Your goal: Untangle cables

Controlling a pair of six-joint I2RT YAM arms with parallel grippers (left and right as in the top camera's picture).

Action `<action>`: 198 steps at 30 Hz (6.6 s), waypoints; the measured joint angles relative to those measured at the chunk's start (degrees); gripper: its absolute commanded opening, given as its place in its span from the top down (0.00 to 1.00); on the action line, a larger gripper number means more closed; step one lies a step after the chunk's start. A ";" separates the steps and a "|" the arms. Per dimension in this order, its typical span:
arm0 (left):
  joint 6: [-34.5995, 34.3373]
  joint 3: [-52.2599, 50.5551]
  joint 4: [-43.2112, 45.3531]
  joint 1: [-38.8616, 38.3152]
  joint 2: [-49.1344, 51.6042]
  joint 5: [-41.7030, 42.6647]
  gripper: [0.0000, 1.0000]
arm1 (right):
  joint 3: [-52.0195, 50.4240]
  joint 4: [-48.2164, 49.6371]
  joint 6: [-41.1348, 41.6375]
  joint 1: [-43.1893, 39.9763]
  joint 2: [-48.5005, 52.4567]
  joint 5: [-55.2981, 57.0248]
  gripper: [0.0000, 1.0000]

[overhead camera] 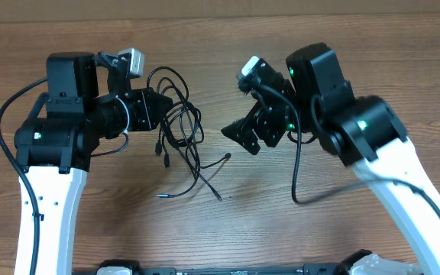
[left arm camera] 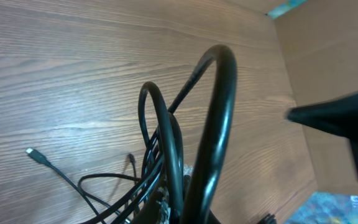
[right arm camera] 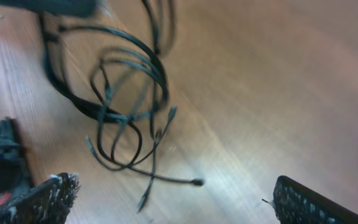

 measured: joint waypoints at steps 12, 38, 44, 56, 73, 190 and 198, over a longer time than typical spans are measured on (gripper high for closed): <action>20.63 0.00 2.01 -4.70 0.00 17.40 0.96 | 0.37 -1.55 -5.88 2.84 -1.84 5.49 0.03; 24.79 0.00 4.79 -4.70 0.00 23.23 0.96 | 0.37 -7.82 -32.04 2.84 -1.84 -9.79 0.05; 22.99 0.00 8.02 -4.70 0.00 23.50 0.96 | 0.37 -7.78 -34.64 2.86 -1.84 -13.94 0.04; 16.65 0.00 10.34 -4.70 0.00 27.45 0.96 | 0.37 -1.31 -36.50 2.86 -1.84 -16.17 0.00; 7.34 0.00 11.52 -4.70 0.00 33.20 0.96 | 0.37 2.84 -39.32 2.84 -1.11 -14.95 0.00; 13.64 0.00 16.06 -3.45 0.00 25.05 0.96 | 0.39 -4.04 25.73 -19.52 2.19 -28.28 0.00; 13.00 0.00 18.71 -5.35 0.00 25.38 0.96 | 0.39 -1.95 40.87 -12.02 2.80 -20.70 0.00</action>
